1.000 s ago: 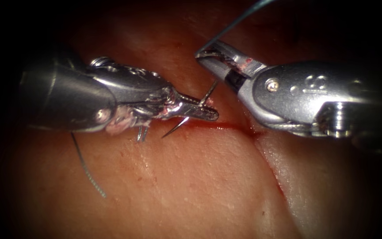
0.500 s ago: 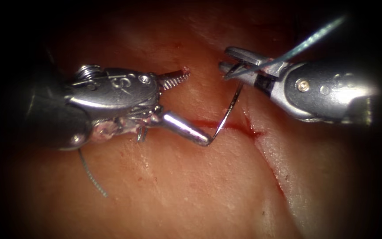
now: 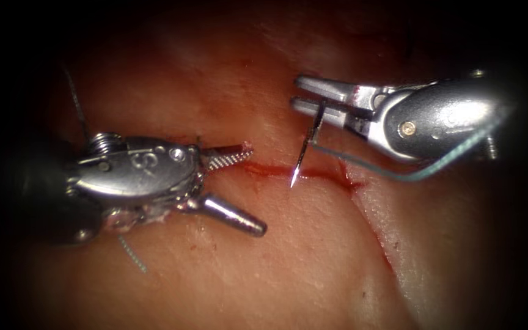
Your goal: Wound Closure
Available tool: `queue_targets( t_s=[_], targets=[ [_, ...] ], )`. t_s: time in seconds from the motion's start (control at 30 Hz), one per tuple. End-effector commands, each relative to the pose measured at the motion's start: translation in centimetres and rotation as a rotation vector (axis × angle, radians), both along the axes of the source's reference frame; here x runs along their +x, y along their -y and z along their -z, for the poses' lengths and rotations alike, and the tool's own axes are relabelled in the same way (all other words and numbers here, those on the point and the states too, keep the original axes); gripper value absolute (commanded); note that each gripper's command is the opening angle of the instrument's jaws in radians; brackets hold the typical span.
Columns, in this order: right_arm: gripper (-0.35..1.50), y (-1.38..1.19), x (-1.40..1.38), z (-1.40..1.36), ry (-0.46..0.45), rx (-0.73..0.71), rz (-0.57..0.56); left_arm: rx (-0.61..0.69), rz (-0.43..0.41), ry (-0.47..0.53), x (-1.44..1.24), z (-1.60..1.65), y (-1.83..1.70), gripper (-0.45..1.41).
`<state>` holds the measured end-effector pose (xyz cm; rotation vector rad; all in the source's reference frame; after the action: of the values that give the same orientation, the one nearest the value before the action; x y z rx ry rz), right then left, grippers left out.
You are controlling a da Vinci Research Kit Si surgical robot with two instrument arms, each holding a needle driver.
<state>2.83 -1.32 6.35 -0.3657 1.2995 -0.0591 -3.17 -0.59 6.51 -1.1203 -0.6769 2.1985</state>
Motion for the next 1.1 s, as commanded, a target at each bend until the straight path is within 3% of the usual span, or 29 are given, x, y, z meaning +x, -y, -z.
queue_targets(
  t_s=[0.03, 0.47, 1.1],
  targets=[
    [-0.35, 0.01, 0.12, -0.15, -0.025, -0.014, 0.005, 0.003, -0.021, -0.007, -0.06, -0.12, 0.09, 0.52],
    [-0.35, -0.15, 0.21, -0.35, -0.072, -0.103, -0.022, -0.024, -0.053, -0.034, -0.18, -0.44, 0.37, 0.47],
    [-0.35, -0.24, 0.38, -0.69, -0.063, -0.180, -0.040, -0.021, -0.056, -0.035, -0.17, -0.49, 0.40, 0.39]
  ],
)
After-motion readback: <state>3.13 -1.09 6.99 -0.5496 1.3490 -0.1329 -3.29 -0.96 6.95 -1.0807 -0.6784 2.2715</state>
